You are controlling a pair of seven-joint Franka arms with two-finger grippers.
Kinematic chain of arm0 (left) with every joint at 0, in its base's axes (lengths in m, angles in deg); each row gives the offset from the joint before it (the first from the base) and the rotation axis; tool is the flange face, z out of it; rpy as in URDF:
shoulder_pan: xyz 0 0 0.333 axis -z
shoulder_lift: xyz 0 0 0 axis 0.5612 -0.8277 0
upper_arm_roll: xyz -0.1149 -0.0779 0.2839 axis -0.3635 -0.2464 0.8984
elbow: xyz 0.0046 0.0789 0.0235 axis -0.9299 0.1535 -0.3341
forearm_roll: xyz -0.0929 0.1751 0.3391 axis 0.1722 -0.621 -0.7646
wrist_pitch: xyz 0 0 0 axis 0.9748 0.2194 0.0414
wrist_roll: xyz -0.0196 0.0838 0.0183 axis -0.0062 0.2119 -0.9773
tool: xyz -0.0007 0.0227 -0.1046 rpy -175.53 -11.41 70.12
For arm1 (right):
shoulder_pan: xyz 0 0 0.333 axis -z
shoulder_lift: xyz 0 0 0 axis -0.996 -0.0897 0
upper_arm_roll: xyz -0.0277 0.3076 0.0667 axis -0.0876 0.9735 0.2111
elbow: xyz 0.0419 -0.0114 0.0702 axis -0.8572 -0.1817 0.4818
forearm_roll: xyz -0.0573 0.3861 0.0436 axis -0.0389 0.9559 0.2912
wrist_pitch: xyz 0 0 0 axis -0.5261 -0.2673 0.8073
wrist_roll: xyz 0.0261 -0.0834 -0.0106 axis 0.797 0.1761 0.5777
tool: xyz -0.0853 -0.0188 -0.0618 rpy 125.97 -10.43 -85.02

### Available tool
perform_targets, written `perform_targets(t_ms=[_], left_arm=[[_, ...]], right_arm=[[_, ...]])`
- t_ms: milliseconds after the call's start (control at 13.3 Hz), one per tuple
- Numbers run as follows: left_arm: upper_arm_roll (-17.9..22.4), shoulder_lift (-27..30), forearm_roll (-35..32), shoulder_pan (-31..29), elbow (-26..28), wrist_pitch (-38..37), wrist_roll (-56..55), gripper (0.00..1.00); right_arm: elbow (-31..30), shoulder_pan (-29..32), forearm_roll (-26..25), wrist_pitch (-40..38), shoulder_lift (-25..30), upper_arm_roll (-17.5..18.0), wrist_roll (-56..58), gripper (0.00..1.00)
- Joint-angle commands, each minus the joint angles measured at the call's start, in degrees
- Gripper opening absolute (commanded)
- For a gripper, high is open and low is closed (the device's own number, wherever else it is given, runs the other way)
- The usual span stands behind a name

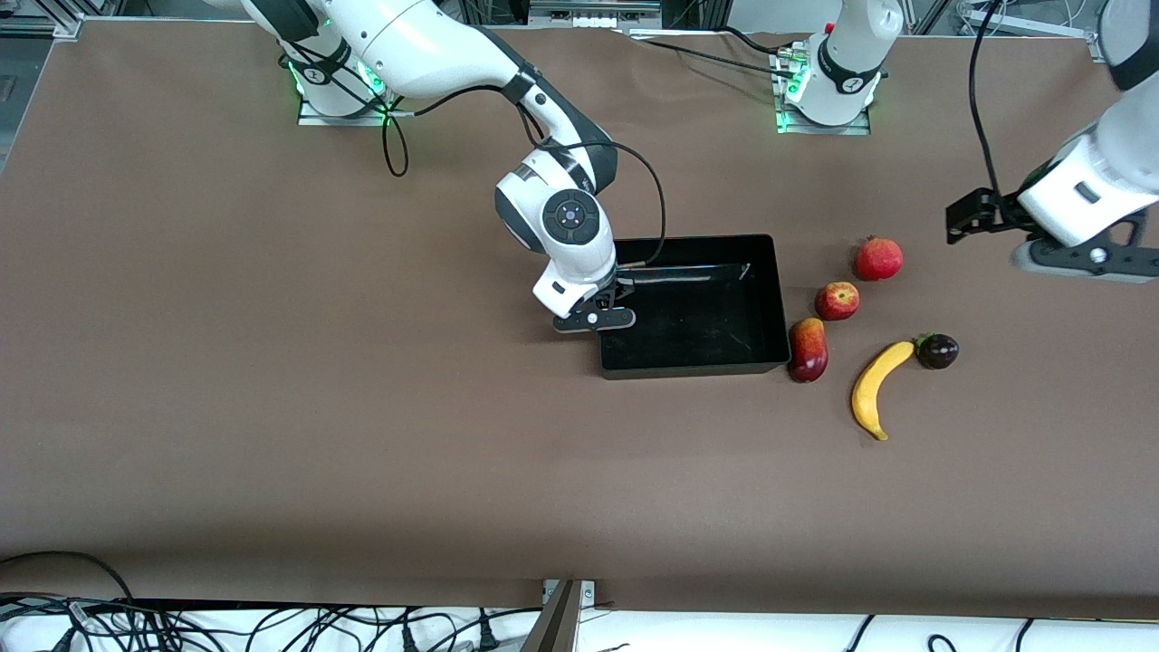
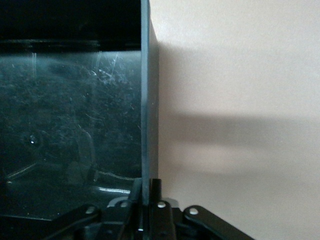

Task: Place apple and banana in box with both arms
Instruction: 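Release the box with the right gripper while the left gripper reaches the apple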

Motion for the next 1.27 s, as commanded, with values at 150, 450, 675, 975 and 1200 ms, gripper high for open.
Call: perform_targets(t_ms=[150, 450, 675, 975, 1200], left_arm=[[-0.2, -8.2, 0.7, 0.4, 2.0, -0.3, 0.0, 1.0], [-0.5, -8.3, 0.7, 0.4, 13.8, 14.2, 0.2, 1.0], [-2.3, -8.2, 0.3, 0.2, 23.5, 27.3, 0.2, 1.0], [-2.3, -10.0, -2.1, -0.2, 33.3, 45.2, 0.4, 1.0], [-2.4, -13.6, -3.2, -0.2, 34.0, 49.4, 0.4, 1.0]], right_arm=[[1.9, 0.0, -0.1, -1.4, 2.4, -1.9, 0.9, 1.0], [1.7, 2.7, 0.4, -10.9, 11.5, -6.9, 7.2, 1.0], [1.3, 6.4, 1.1, -16.0, 18.3, -12.0, 12.1, 1.0], [-4.2, 10.1, 2.6, -25.6, 29.3, -14.4, 18.3, 1.0], [-13.5, 11.4, 2.8, -27.4, 39.4, -17.1, 24.5, 1.0]])
